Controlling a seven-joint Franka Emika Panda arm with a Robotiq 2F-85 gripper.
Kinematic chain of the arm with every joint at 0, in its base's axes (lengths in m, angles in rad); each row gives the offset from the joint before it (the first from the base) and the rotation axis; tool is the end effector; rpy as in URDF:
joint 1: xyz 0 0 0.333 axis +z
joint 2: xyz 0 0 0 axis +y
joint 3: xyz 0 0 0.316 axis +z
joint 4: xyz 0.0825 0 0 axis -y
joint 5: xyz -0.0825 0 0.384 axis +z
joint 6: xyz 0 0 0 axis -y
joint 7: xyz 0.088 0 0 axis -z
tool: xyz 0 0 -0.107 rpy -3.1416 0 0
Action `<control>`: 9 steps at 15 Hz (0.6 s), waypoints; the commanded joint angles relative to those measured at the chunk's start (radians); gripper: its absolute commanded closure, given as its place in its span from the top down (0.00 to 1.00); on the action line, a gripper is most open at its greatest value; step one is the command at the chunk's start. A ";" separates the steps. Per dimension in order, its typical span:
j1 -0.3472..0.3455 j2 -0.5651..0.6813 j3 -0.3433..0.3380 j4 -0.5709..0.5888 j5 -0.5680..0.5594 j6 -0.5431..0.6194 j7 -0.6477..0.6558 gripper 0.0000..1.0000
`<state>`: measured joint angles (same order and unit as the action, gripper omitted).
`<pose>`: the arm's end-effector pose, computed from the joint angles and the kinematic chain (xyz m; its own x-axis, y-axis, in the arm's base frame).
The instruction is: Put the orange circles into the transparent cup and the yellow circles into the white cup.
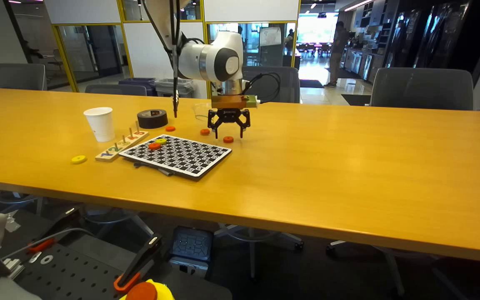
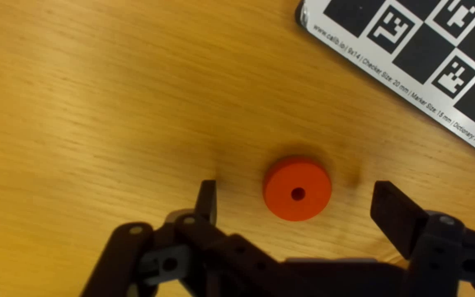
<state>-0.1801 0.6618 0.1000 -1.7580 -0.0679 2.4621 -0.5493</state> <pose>0.6651 -0.0590 0.1966 0.8771 0.4779 0.0483 0.4780 -0.8783 0.0104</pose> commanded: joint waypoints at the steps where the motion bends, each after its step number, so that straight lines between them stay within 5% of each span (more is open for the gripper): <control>1: -0.019 0.009 0.017 0.027 0.030 -0.018 -0.027 0.66; 7: -0.017 0.006 0.013 0.030 0.036 -0.034 -0.019 0.18; 9: -0.015 0.006 0.012 0.032 0.036 -0.044 -0.016 0.21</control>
<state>-0.1853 0.6619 0.1000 -1.7540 -0.0529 2.4503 -0.5507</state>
